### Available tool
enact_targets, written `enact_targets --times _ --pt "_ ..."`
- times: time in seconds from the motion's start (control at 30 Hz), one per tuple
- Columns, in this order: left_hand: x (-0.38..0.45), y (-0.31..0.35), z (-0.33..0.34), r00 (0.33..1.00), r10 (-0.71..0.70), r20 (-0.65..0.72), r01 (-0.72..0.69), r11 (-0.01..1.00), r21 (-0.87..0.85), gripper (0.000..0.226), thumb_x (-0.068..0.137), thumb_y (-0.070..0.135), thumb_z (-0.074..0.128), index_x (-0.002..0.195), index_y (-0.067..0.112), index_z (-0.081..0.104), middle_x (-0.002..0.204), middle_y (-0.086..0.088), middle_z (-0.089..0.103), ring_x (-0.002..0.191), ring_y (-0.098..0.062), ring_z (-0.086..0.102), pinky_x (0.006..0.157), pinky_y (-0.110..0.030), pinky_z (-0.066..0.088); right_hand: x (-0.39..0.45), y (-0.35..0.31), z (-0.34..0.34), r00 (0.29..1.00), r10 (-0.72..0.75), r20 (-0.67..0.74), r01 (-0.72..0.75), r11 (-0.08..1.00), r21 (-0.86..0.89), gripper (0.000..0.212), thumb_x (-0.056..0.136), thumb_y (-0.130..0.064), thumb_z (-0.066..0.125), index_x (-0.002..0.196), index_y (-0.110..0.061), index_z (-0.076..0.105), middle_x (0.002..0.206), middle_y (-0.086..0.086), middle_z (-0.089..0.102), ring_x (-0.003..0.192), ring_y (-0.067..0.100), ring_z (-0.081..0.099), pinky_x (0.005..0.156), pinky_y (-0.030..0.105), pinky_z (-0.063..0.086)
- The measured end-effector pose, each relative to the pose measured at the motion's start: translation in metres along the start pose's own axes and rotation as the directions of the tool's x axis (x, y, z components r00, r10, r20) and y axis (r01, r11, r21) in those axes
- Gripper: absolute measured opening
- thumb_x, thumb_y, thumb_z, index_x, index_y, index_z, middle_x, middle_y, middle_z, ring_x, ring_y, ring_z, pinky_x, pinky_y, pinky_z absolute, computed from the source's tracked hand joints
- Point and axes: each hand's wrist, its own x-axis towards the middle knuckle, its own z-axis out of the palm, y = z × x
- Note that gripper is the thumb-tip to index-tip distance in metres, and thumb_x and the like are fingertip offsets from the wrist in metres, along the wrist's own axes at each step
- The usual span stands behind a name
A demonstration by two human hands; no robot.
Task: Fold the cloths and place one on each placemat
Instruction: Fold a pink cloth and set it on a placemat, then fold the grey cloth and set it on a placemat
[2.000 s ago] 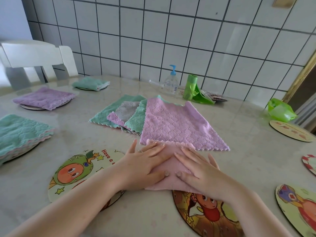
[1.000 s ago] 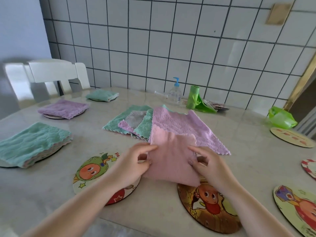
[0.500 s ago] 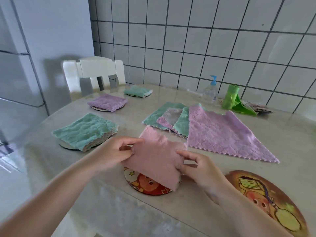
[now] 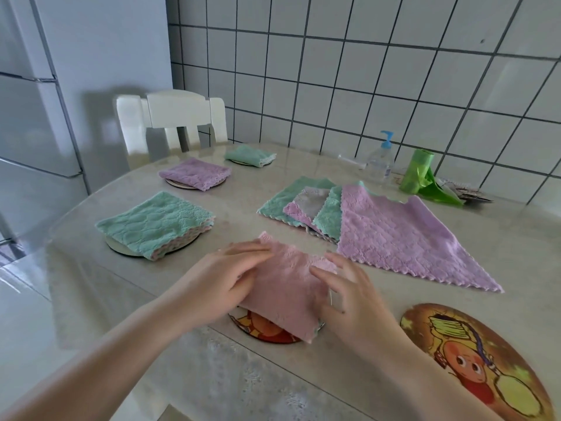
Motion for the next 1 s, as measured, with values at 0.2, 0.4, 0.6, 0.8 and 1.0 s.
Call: enact_targets --times 0.2,0.4,0.6,0.8,1.0 --pt "0.0 0.0 0.012 0.932 -0.12 0.341 0.033 0.967 0.251 0.077 0.073 0.074 0.003 0.145 0.044 0.005 0.152 0.022 -0.003 0.132 0.01 -0.015 0.113 -0.029 -0.009 -0.005 0.0 0.011 0.952 0.054 0.301 0.003 0.983 -0.186 0.066 0.087 -0.067 0.022 0.145 -0.043 0.004 0.156 -0.012 -0.013 0.132 -0.006 -0.02 0.114 0.047 -0.009" --pt "0.01 0.003 0.008 0.939 -0.118 0.324 0.03 0.964 0.265 0.088 0.064 0.081 0.0 0.143 0.046 0.016 0.141 0.034 0.005 0.136 0.01 -0.002 0.115 -0.036 -0.005 -0.008 0.007 -0.006 0.946 0.068 0.316 -0.012 0.984 -0.177 0.094 0.059 -0.078 0.003 0.146 -0.041 0.005 0.156 -0.014 -0.01 0.138 -0.002 -0.014 0.115 0.048 -0.009" --pt "0.054 0.034 0.033 0.98 0.106 0.169 -0.133 0.978 0.158 0.061 0.08 0.06 0.021 0.132 0.041 0.047 0.139 0.026 0.04 0.132 0.006 0.028 0.114 -0.027 0.015 -0.017 0.097 -0.042 0.93 0.334 0.154 -0.285 0.919 -0.273 0.099 0.064 -0.086 0.011 0.146 -0.032 0.024 0.157 -0.011 0.006 0.144 0.011 0.002 0.116 0.05 0.0" --pt "0.112 0.068 0.078 0.921 0.107 0.374 -0.212 0.944 0.252 0.047 0.094 0.048 0.039 0.138 0.031 0.042 0.155 0.005 0.021 0.144 -0.014 0.007 0.117 -0.034 0.006 -0.027 0.159 -0.068 0.89 0.453 0.048 -0.413 0.846 -0.337 0.071 0.084 -0.071 0.029 0.144 -0.033 0.027 0.157 -0.005 0.012 0.143 0.019 0.014 0.116 0.045 0.013" --pt "0.138 0.077 0.103 0.892 0.076 0.446 -0.256 0.898 0.359 0.059 0.093 0.051 0.035 0.145 0.025 0.028 0.157 0.0 0.011 0.145 -0.017 0.002 0.118 -0.04 0.006 -0.022 0.173 -0.074 0.913 0.408 -0.029 -0.389 0.844 -0.369 0.066 0.088 -0.064 0.033 0.14 -0.024 0.036 0.155 -0.004 0.02 0.141 0.018 0.021 0.114 0.04 0.018"
